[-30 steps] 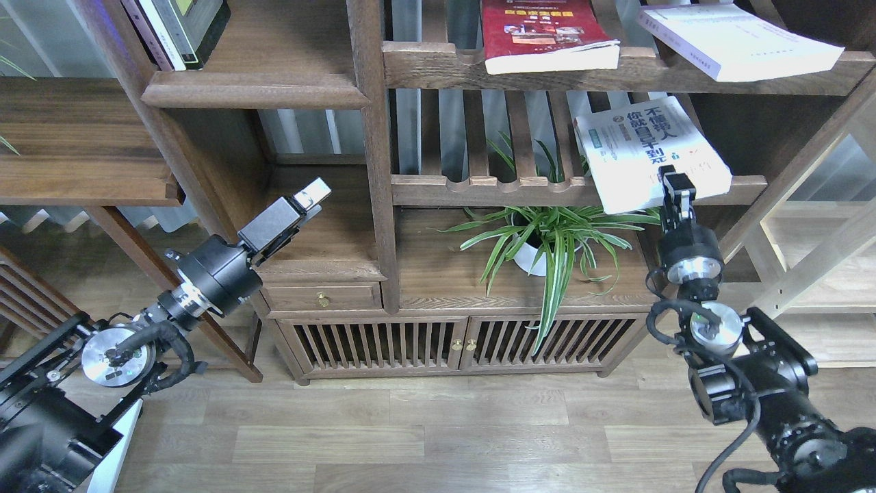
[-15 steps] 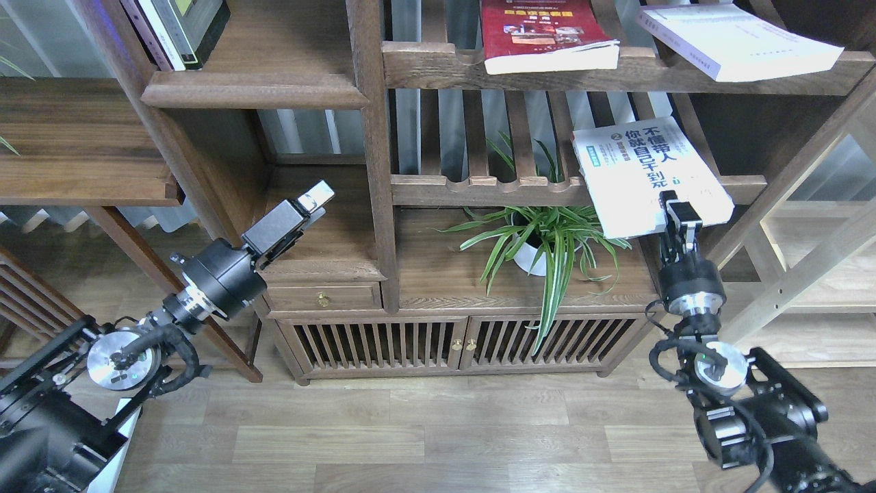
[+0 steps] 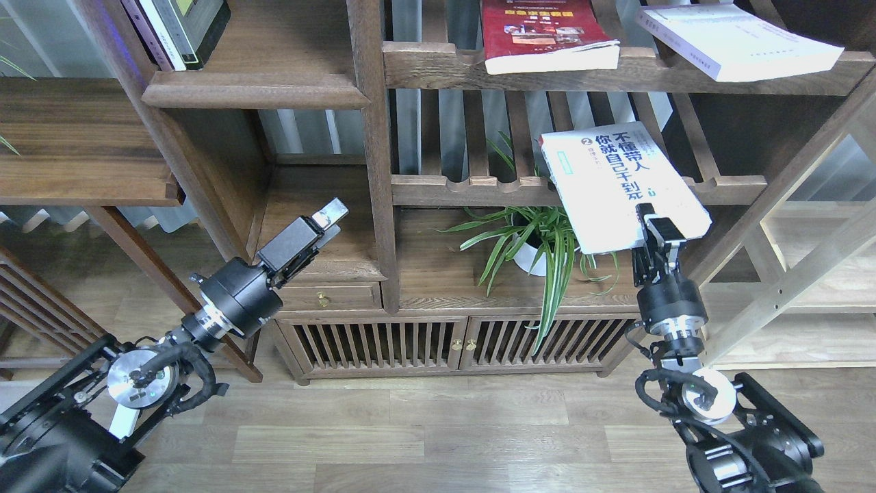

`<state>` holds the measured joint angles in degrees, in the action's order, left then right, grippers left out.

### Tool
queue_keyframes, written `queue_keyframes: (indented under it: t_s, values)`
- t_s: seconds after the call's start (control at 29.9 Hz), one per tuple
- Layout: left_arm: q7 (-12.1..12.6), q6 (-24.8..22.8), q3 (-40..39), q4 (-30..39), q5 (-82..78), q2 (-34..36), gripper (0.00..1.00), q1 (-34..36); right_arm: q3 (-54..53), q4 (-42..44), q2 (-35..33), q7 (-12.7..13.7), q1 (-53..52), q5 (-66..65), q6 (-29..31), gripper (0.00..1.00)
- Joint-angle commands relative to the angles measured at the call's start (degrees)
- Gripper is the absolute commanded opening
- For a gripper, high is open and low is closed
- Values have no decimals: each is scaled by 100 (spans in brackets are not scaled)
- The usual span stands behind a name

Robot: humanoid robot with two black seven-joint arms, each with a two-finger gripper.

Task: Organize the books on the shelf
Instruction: 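Pull the white paperback off the shelf with the right gripper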

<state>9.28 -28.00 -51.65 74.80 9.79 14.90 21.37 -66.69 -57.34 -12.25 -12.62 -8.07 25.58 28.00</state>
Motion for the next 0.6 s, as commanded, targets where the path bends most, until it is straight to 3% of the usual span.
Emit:
queue_keyframes:
  t_s: [0.0, 0.37, 0.57]
  values:
    - [12, 0, -20, -1, -3, -250, 99, -54, 165, -190, 48, 6, 95, 0, 0, 4]
    - [21, 0, 15, -18, -47, -497, 99, -98, 420, -313, 48, 6, 201, -18, 0, 4]
    - [21, 0, 6, -351, -29, -646, 99, -81, 420, -672, -14, 6, 420, -36, 0, 4]
